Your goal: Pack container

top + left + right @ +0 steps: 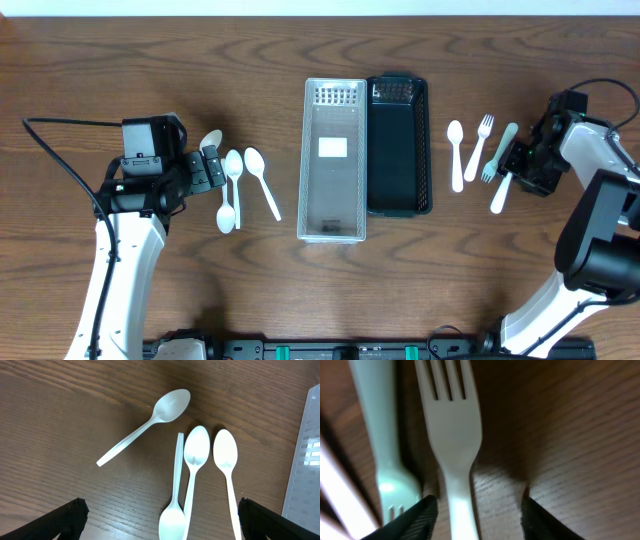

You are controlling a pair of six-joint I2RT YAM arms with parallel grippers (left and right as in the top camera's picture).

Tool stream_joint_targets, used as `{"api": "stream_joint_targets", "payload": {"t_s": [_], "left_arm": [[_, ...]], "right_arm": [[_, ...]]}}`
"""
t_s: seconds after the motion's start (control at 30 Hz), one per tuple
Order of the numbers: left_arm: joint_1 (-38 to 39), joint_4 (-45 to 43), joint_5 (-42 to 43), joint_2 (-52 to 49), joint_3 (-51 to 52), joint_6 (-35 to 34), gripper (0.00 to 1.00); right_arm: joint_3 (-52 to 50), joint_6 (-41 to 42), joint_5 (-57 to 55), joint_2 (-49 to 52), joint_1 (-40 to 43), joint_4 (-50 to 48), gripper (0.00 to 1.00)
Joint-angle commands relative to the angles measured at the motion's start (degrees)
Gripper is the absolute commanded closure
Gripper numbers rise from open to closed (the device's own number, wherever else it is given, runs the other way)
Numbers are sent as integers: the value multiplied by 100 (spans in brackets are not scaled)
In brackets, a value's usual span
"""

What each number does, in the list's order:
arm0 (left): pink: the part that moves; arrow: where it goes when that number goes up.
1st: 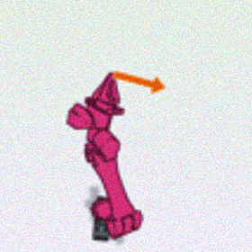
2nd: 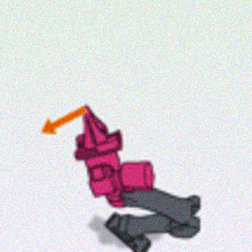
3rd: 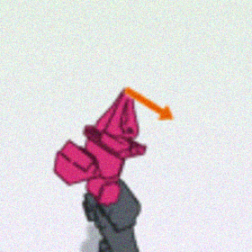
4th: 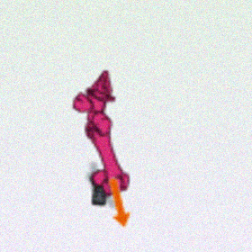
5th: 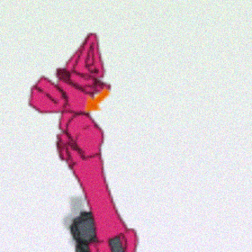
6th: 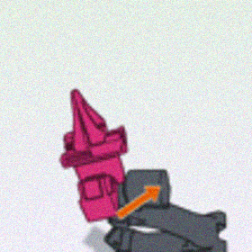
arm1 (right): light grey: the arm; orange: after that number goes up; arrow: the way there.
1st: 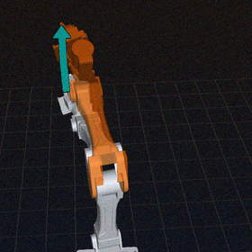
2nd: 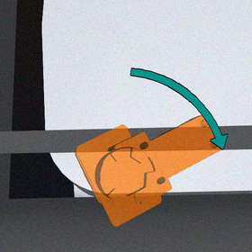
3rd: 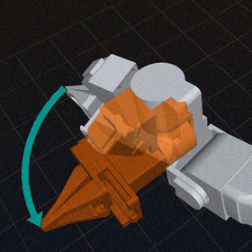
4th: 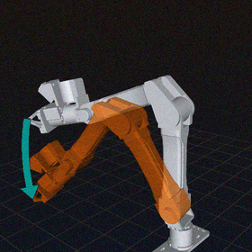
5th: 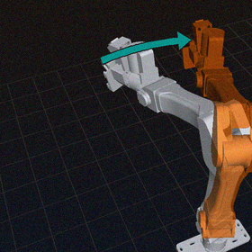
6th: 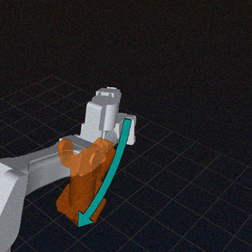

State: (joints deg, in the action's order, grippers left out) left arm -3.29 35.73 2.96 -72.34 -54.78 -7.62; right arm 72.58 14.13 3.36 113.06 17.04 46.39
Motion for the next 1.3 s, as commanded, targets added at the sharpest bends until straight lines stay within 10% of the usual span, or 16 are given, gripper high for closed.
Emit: {"api": "stream_joint_targets", "payload": {"t_s": [0.0, 0.37, 0.9, 1.27], "left_arm": [[-28, 7, -66, -48, -105, 52, 2], [-28, 7, -66, -48, -105, 52, 2], [-28, 7, -66, -48, -105, 52, 2], [-28, 7, -66, -48, -105, 52, 2]], "right_arm": [[79, 155, -61, 166, 15, -17, 51], [72, 262, -612, 168, 15, 256, 98], [273, -107, 1290, -2662, -1703, -192, 99], [264, 389, 203, -1443, -3314, -992, 99]]}}
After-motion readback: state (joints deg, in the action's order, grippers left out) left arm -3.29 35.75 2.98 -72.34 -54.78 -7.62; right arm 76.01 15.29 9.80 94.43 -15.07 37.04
